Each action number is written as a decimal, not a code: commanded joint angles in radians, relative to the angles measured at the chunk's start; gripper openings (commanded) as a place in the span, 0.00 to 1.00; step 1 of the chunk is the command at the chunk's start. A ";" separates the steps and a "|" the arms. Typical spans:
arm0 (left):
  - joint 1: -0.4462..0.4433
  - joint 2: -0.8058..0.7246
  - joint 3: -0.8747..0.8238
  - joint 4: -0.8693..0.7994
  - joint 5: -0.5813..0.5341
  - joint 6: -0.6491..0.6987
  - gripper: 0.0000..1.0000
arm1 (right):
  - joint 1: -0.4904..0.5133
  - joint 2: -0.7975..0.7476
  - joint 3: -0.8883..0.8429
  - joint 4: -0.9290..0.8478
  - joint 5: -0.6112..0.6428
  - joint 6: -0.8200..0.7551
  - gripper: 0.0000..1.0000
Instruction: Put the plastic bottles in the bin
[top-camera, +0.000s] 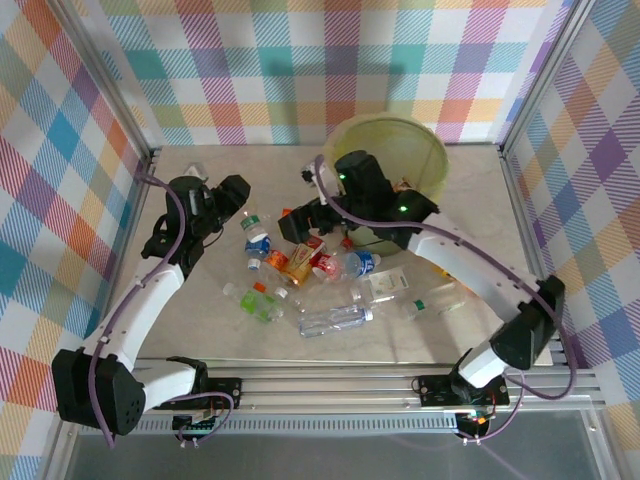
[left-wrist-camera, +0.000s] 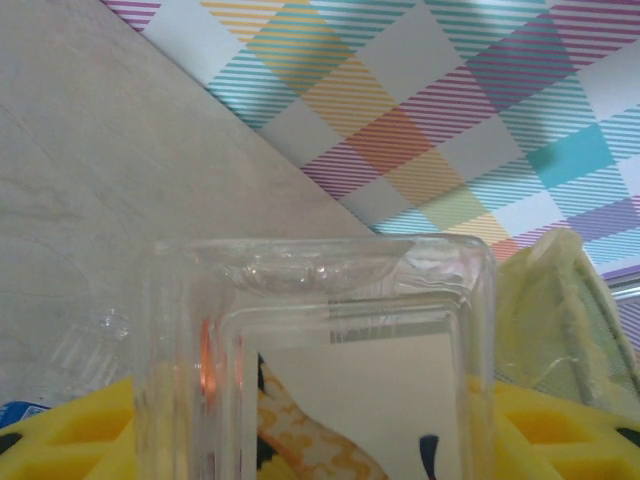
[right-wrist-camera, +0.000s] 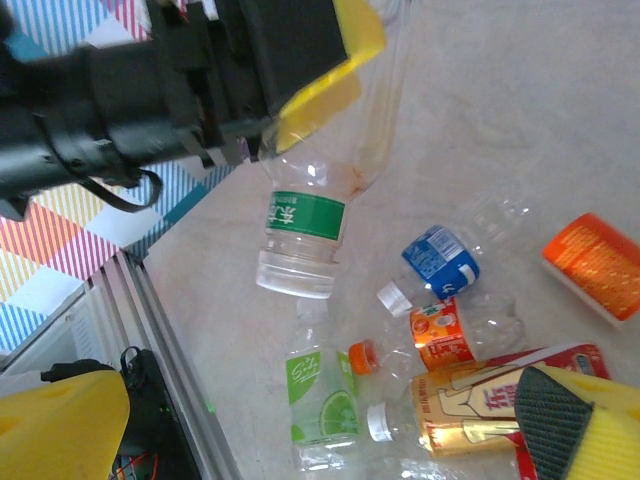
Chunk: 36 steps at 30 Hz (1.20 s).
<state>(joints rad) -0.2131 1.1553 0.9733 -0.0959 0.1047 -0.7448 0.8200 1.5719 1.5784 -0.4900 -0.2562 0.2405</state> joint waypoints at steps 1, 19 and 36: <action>-0.020 -0.050 0.031 0.025 0.028 -0.022 0.44 | 0.030 0.064 0.030 0.072 -0.047 0.030 0.99; -0.042 -0.051 0.021 0.039 0.064 -0.033 0.43 | 0.064 0.303 0.176 0.134 -0.151 0.112 0.76; -0.045 -0.051 0.011 0.045 0.075 -0.047 0.59 | 0.065 0.339 0.208 0.129 -0.162 0.126 0.15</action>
<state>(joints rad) -0.2420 1.1183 0.9733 -0.0788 0.1478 -0.7696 0.8783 1.9182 1.7779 -0.3824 -0.4164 0.3923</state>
